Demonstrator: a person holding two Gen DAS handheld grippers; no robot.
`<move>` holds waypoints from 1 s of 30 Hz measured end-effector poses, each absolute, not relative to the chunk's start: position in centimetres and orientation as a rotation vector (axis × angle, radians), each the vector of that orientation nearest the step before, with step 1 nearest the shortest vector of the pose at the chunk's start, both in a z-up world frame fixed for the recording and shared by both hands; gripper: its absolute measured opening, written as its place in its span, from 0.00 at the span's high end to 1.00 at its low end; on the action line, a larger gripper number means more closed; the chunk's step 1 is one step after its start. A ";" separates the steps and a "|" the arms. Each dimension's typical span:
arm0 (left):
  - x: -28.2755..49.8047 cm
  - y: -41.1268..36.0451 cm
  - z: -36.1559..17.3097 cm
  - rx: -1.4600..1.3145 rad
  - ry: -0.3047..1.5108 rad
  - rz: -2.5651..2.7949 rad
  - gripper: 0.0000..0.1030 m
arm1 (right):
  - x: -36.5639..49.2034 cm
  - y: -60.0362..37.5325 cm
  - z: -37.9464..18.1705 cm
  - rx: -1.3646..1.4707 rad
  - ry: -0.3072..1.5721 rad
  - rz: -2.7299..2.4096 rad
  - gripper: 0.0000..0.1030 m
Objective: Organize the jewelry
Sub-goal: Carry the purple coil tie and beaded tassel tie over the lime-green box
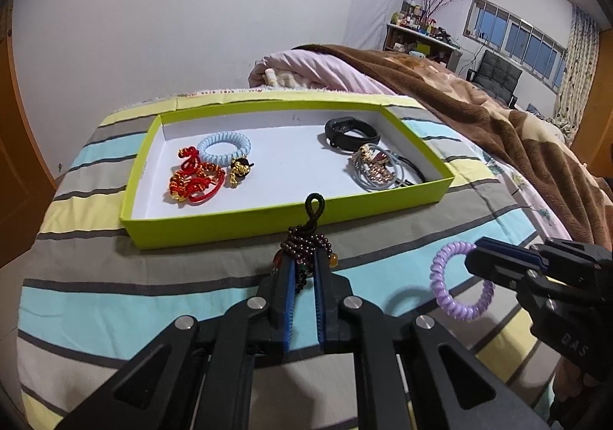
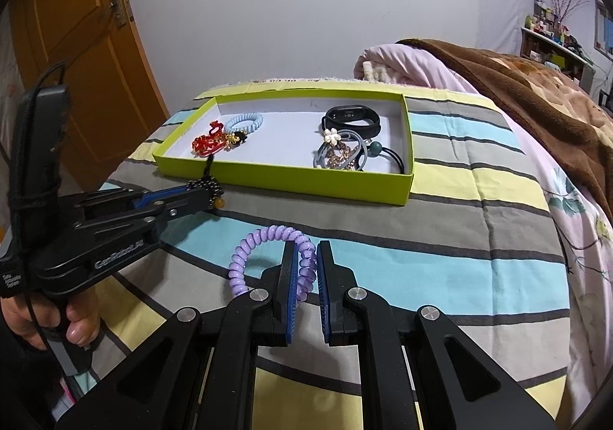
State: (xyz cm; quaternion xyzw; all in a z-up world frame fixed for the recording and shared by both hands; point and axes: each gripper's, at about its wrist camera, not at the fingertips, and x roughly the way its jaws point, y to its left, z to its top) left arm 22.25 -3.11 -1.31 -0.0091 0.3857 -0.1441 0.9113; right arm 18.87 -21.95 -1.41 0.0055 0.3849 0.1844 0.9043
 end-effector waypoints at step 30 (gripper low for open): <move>22.2 -0.8 3.8 -0.044 0.712 -0.272 0.91 | 21.4 -20.3 3.4 -0.031 0.706 0.373 0.90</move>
